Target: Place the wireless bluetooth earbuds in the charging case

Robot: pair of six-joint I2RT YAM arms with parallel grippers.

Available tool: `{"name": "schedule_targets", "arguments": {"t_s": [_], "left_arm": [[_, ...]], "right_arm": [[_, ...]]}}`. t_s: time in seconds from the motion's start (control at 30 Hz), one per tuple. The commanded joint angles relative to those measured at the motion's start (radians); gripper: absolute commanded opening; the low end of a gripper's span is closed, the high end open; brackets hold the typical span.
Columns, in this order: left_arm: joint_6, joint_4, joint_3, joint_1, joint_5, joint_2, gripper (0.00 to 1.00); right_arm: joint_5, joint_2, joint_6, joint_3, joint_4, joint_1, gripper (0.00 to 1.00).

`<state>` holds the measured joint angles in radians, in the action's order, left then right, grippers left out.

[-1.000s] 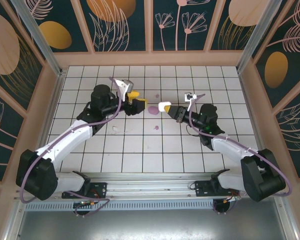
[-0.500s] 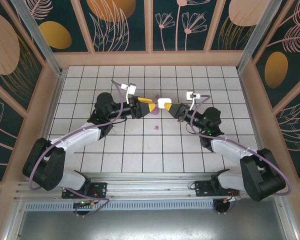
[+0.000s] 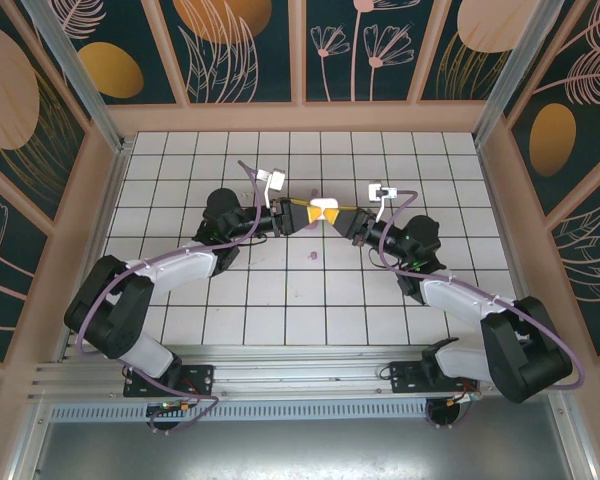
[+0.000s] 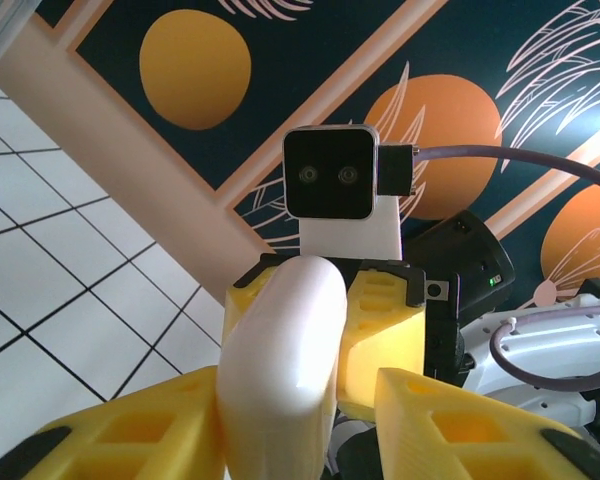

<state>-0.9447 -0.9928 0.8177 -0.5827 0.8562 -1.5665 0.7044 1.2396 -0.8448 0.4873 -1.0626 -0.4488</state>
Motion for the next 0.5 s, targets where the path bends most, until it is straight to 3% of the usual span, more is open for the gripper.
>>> {"name": "schedule_targets", "arguments": {"t_s": [0.0,0.23,0.47], "left_arm": [[-0.03,-0.101,0.03,-0.008,0.035,-0.01,0.39],[-0.04,-0.113,0.032,-0.01,0.037,-0.027,0.29],[-0.05,-0.111,0.041,-0.021,0.048,-0.036,0.3]], "right_arm": [[0.0,-0.018,0.002,0.025,-0.041,-0.007,0.04],[0.006,-0.026,0.002,0.031,-0.035,-0.007,0.04],[-0.003,-0.034,0.017,0.034,-0.014,-0.007,0.03]]}}
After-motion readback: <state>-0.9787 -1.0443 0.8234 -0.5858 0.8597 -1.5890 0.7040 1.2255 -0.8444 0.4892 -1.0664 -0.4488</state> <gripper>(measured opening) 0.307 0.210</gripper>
